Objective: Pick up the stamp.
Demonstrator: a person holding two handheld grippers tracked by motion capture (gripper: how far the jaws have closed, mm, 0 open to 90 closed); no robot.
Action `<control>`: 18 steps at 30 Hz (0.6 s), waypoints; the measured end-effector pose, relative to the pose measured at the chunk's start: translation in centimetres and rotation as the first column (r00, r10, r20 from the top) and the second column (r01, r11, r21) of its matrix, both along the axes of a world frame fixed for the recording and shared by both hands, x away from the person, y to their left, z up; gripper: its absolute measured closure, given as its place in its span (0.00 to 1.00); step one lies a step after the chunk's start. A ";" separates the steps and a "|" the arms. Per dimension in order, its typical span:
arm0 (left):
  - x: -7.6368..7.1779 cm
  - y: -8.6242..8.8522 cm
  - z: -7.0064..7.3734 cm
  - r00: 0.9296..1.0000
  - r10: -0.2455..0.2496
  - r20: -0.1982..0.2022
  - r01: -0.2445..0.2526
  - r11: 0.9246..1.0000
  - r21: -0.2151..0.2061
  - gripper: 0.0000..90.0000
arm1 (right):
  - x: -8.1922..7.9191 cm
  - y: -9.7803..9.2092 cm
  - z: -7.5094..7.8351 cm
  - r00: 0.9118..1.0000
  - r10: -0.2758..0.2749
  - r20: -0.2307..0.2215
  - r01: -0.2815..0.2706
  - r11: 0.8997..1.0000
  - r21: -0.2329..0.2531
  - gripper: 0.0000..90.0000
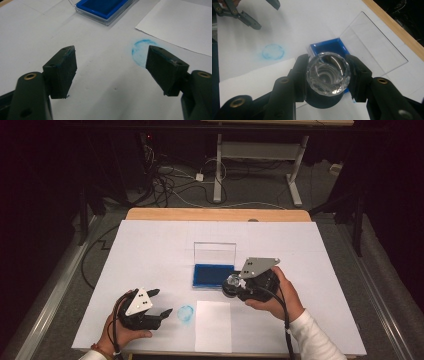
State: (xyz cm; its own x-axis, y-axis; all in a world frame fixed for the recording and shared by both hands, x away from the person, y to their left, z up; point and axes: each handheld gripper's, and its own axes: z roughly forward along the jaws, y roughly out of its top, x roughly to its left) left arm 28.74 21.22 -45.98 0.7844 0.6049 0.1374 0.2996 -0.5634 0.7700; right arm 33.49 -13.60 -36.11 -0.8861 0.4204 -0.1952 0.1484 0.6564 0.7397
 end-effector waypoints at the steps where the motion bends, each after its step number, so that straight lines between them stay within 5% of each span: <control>1: 0.0 -0.1 0.1 1.000 -0.002 0.004 0.002 1.000 -0.002 0.27 | 0.0 0.1 0.0 1.000 0.006 -0.001 -0.006 1.000 0.002 0.63; 18: 0.8 -1.4 0.2 0.999 -0.047 -0.013 0.046 0.999 -0.018 0.27 | -0.3 2.6 -0.4 0.999 0.048 -0.010 -0.048 0.999 0.003 0.63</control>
State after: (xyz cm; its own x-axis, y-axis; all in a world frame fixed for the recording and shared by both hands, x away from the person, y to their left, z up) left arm 29.54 19.85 -45.83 0.8133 0.5700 0.1166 0.2836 -0.5635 0.7759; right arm 33.22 -11.04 -36.51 -0.9071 0.3781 -0.1847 0.1246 0.6606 0.7403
